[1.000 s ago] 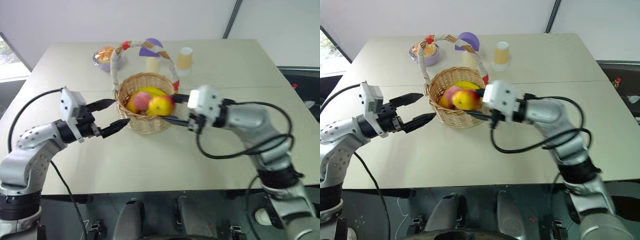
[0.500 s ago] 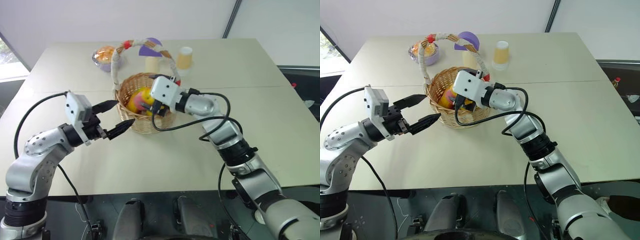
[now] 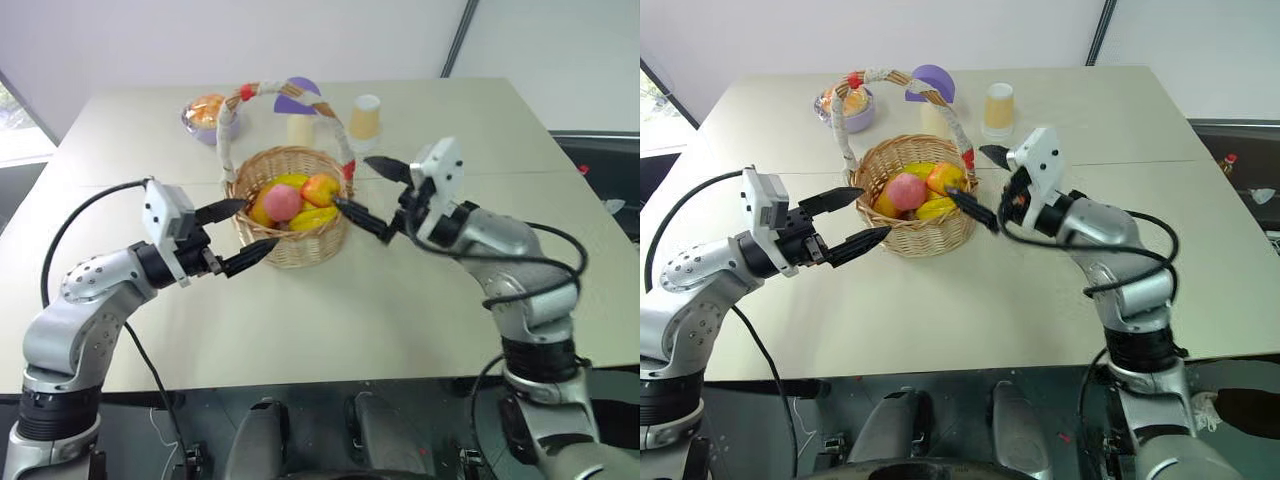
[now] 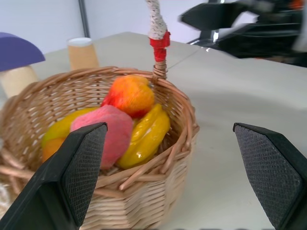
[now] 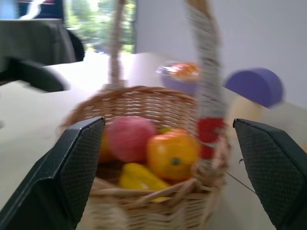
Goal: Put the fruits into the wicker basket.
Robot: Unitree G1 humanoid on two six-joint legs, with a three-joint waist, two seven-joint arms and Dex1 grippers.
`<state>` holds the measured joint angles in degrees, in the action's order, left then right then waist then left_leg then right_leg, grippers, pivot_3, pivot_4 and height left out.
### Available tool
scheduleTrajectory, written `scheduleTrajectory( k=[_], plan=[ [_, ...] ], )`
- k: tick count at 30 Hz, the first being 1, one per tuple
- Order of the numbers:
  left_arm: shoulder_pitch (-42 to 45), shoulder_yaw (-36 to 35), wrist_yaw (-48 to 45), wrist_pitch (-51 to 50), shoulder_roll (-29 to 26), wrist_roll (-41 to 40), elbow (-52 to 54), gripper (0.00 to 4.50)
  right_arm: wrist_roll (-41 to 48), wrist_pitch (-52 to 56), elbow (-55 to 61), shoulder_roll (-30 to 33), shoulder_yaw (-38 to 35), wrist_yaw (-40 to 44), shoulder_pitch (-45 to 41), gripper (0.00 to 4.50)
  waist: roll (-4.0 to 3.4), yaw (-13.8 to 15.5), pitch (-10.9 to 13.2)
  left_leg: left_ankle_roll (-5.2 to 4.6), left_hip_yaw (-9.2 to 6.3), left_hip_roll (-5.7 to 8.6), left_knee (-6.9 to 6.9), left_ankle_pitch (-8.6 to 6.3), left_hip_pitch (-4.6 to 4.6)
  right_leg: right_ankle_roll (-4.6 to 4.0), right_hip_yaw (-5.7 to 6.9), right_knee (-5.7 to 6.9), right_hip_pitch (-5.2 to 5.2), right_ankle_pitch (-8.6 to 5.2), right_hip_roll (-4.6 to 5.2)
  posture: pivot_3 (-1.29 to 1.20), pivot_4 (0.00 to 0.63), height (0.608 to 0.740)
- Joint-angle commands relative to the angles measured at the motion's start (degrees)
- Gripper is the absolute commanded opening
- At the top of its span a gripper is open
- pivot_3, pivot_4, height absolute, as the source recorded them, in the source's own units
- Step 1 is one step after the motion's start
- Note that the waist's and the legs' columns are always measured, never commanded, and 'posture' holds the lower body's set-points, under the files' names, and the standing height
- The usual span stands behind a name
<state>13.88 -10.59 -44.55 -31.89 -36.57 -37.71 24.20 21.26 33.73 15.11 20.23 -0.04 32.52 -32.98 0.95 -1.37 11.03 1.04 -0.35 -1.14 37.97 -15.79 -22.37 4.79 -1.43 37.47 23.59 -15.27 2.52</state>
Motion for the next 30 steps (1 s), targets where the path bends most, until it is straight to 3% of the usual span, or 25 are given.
scheduleTrajectory(
  k=[1, 6, 10, 15, 20, 30],
  plan=[
    [0.9, -0.3, 0.3, 0.4, 0.4, -1.0, 1.3, 4.5, -3.0, -4.3, -7.3, -3.4, -0.4, -5.0, -4.6, 4.46, 0.0, 0.2, 0.0, 0.0, 0.0, 0.0, 0.0, 0.0, -0.01, 0.0, 0.0, 0.01, 0.0, 0.0, 0.0, 0.0, 0.15, 0.74],
    [0.2, 0.2, 1.2, -0.5, 1.0, -1.8, 3.3, 4.5, -4.6, -8.8, -16.7, -6.9, 0.6, -5.3, -8.7, 4.46, 0.0, 0.3, 0.0, 0.0, 0.01, 0.05, -0.01, 0.0, -0.09, 0.0, 0.0, -0.02, 0.06, 0.0, 0.08, 0.0, 0.15, 0.74],
    [-0.7, -0.3, 2.4, -0.5, 1.3, -2.0, 4.3, 4.5, -3.3, -8.9, -17.0, -7.6, -0.8, -5.3, -9.0, 2.74, -0.01, 0.4, 0.0, 0.0, -0.01, 0.02, -0.02, 0.0, -0.12, 0.01, 0.0, -0.02, 0.06, 0.0, 0.15, 0.0, 0.15, 0.74],
    [-1.7, 0.4, 3.0, 0.1, 1.8, -2.2, 4.8, 4.5, -2.1, -7.8, -13.6, -7.0, -1.9, -5.5, -7.5, 0.11, -0.01, 0.3, 0.0, 0.0, -0.01, 0.0, -0.02, 0.0, -0.12, 0.01, 0.0, -0.02, 0.06, 0.0, 0.16, 0.0, 0.15, 0.74],
    [-0.2, 1.8, 2.1, 0.3, 2.2, -2.3, 3.3, 4.5, -3.2, -7.4, -9.1, -4.6, -2.7, -7.1, -5.4, 0.02, -0.02, 0.4, 0.0, 0.0, 0.0, 0.0, -0.02, 0.0, -0.12, 0.01, 0.0, -0.03, 0.06, 0.0, 0.15, 0.0, 0.15, 0.74],
    [6.5, 6.1, -2.3, 1.7, 3.7, -1.0, -3.3, 4.5, -7.6, -8.9, -7.8, 10.4, -20.8, -17.9, -0.6, 0.02, -0.05, 0.7, 0.0, -0.05, 0.01, 0.23, -0.02, -0.03, -0.28, 0.02, 0.01, -0.25, 0.05, 0.0, 0.19, 0.0, 0.15, 0.74]
  ],
)
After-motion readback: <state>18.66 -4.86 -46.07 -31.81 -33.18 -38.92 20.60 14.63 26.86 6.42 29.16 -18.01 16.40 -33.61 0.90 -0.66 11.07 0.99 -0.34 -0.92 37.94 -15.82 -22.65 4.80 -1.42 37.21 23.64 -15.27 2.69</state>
